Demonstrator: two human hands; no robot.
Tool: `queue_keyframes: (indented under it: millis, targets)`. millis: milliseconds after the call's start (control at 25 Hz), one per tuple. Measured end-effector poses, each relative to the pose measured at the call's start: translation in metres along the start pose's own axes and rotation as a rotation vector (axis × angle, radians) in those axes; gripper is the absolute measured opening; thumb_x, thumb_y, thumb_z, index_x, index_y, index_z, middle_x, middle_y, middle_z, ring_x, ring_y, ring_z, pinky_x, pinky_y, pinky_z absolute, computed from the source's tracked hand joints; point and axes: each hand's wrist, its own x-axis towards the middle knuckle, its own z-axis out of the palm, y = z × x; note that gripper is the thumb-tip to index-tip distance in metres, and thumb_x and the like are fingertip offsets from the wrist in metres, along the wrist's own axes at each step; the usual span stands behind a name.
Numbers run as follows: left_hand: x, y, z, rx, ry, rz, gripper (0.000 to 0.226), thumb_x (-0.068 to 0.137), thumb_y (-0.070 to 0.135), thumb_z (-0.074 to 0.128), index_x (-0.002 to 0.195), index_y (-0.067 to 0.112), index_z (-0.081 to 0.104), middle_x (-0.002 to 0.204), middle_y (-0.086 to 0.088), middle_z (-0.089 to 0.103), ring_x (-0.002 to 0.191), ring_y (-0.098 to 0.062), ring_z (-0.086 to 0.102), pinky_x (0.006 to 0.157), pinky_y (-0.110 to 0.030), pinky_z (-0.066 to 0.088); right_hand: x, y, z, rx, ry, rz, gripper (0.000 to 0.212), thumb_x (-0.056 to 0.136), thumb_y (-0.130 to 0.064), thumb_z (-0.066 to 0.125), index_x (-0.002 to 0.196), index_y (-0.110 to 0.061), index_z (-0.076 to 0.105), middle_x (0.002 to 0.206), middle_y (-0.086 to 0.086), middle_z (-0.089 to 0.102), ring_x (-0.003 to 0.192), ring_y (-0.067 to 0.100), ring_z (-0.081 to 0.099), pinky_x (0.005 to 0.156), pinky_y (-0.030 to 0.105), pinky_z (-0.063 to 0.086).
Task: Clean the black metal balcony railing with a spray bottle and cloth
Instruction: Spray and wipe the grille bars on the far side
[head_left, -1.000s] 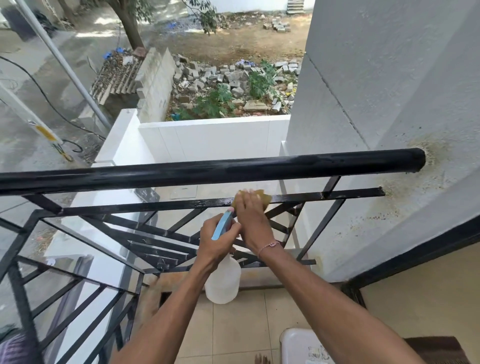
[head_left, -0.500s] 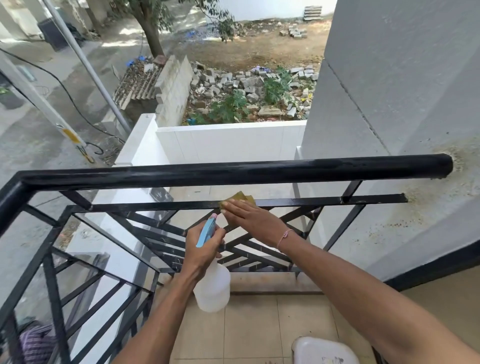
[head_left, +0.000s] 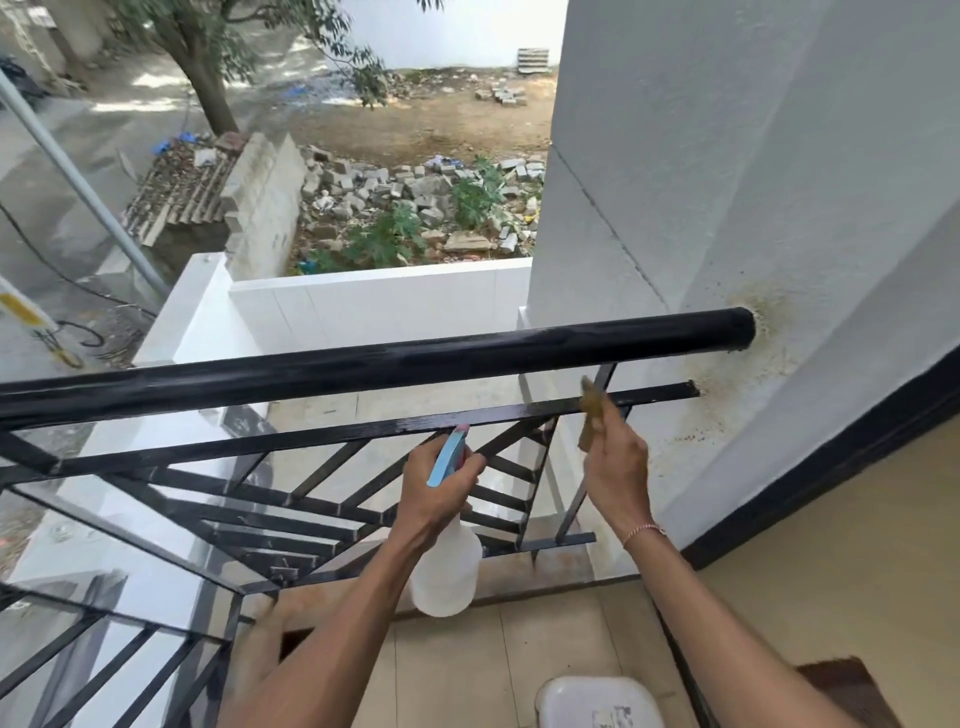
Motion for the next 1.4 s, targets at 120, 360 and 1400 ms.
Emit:
queue_keyframes:
  millis: [120,360,1400]
  targets:
    - [0.0,0.011,0.017,-0.002,-0.033,0.01,0.011,0.093,0.01,0.067,0.083,0.004,0.065,0.076,-0.014,0.064,0.068,-0.024,0.063,0.057,-0.04,0.061,0.005,-0.011,-0.012,0.209,0.217,0.243,0.047,0.108,-0.012,0.039,0.154,-0.019,0.039,0.125,0.003,0.064,0.109,0.012,0.056,0.095,0.024,0.045]
    - [-0.002,0.01,0.024,-0.005,-0.059,-0.005,0.019,0.084,0.028,0.067,0.084,0.009,0.066,0.08,-0.018,0.065,0.078,-0.038,0.068,0.056,-0.036,0.062,0.035,-0.013,0.017,0.279,0.095,0.272,0.044,0.106,-0.024,0.047,0.149,-0.016,0.045,0.11,0.002,0.065,0.102,0.012,0.057,0.098,0.028,0.046]
    - [0.011,0.003,0.036,-0.023,-0.104,0.002,0.011,0.086,0.02,0.071,0.085,0.011,0.065,0.076,-0.007,0.062,0.065,-0.019,0.064,0.057,-0.029,0.061,0.034,-0.007,0.013,0.026,0.304,0.261,0.015,0.089,-0.018,0.076,0.098,-0.006,0.075,0.083,0.01,0.074,0.08,0.026,0.071,0.078,0.032,0.057]
